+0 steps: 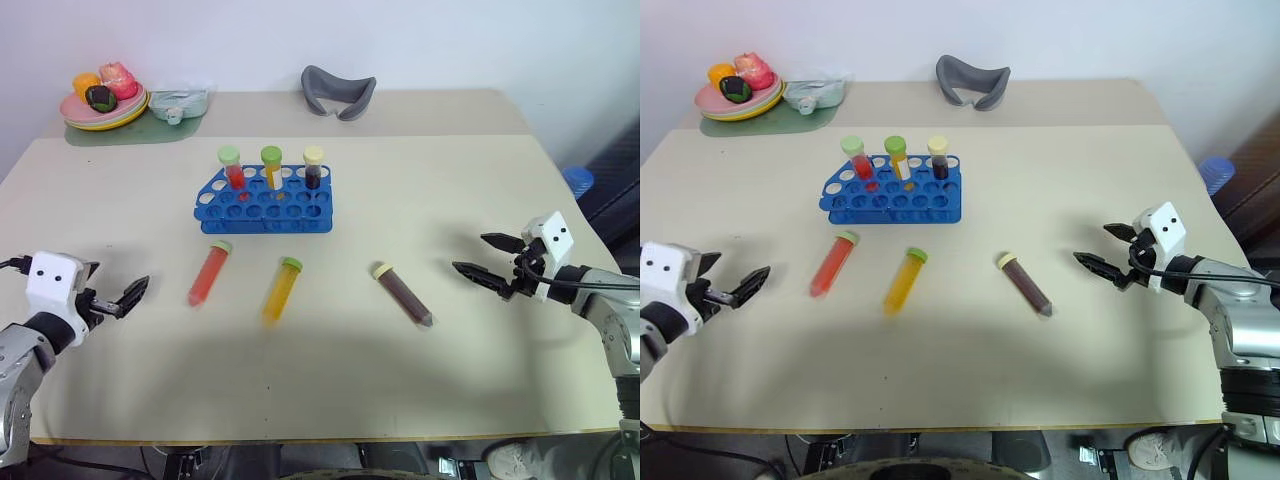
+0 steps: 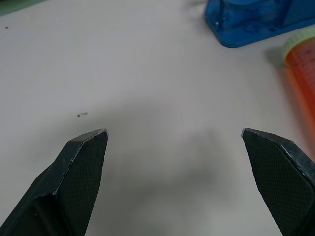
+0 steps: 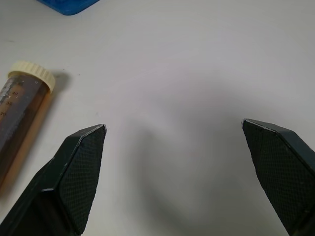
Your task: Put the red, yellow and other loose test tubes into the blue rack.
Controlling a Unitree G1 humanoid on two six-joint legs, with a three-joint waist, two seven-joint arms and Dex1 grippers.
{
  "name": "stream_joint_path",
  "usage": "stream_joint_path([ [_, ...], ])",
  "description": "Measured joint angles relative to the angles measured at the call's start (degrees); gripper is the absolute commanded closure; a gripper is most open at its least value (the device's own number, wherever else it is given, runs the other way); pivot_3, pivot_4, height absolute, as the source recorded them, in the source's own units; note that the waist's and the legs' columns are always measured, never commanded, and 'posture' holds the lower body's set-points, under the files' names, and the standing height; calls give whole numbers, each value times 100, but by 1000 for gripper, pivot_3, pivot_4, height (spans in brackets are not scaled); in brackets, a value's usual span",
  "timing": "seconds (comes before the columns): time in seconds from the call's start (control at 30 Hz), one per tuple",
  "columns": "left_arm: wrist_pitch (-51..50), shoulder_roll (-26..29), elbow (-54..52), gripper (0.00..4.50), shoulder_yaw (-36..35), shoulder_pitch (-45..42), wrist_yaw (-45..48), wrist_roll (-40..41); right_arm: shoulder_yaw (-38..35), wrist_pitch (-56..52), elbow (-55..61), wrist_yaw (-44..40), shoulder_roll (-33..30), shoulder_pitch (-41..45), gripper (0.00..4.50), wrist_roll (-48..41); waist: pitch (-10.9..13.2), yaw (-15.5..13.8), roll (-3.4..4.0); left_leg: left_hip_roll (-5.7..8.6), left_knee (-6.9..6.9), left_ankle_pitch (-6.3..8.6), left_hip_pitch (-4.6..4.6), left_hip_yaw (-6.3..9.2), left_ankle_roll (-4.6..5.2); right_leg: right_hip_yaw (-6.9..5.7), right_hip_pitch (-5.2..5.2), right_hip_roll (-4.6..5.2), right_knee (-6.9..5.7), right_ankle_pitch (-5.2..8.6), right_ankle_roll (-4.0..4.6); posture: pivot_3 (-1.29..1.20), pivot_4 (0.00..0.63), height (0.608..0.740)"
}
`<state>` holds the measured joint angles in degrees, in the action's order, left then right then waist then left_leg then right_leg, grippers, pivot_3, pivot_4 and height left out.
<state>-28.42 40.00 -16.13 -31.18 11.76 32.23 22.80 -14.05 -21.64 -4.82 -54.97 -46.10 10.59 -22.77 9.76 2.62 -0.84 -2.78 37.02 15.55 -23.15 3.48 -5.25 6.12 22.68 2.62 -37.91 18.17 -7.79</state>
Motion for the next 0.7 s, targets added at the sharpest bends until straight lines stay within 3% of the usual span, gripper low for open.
stream_joint_path([
  [0.53, -105, -238, -190, 47, -217, -246, -261, 261, -2, 2, 44, 152, 4, 139, 0, 7, 0, -9, 0, 0, 2, 1, 0, 0, 1, 0, -2, 0, 1, 0, 0, 0, 150, 740],
  [0.7, -152, -332, -486, 47, 78, -545, -135, 519, -173, -938, 871, 271, -116, 41, 0, -448, 2, -3, 4, 0, 3, 0, 1, 1, 1, 0, -2, 0, -3, 0, 0, 0, 150, 740],
])
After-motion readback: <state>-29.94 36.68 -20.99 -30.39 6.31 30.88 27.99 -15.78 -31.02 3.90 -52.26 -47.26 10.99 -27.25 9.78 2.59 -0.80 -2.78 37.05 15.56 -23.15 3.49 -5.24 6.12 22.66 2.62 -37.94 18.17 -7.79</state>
